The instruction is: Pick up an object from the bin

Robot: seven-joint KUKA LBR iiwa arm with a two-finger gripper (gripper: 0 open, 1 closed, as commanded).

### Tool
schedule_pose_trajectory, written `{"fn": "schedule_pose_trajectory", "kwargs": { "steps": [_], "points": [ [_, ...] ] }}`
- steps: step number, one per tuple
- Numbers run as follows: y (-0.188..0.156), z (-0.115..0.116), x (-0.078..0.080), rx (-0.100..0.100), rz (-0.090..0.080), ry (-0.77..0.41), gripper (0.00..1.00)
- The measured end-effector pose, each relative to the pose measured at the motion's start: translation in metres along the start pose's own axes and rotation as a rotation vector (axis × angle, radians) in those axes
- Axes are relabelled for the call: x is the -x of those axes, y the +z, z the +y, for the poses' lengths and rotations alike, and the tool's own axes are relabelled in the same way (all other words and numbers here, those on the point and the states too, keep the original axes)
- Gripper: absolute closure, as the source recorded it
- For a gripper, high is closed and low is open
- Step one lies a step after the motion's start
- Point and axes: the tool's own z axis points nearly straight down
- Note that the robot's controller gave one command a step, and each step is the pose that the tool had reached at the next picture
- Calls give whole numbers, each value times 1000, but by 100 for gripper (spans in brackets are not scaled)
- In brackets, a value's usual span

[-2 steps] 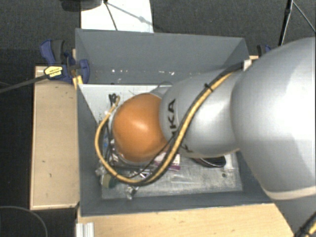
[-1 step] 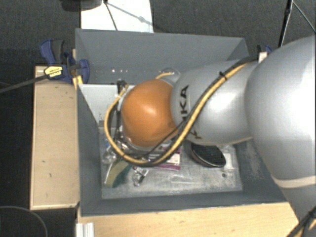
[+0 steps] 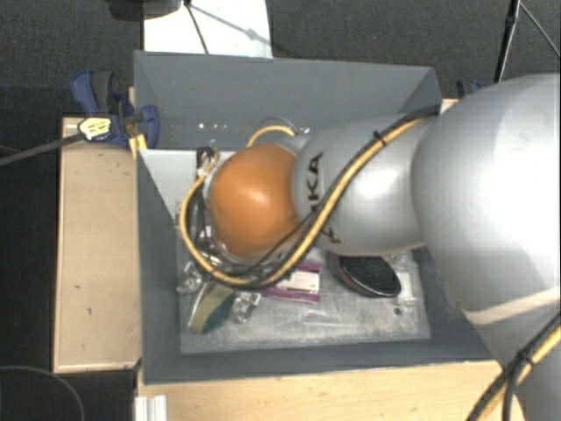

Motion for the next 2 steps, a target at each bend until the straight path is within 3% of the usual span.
{"fn": "schedule_pose_trajectory", "kwargs": {
  "steps": [1,2],
  "points": [
    [-1,0,1,0,-2,9,0],
    [-2,-1,3,-1,-4,12,100]
  ]
}}
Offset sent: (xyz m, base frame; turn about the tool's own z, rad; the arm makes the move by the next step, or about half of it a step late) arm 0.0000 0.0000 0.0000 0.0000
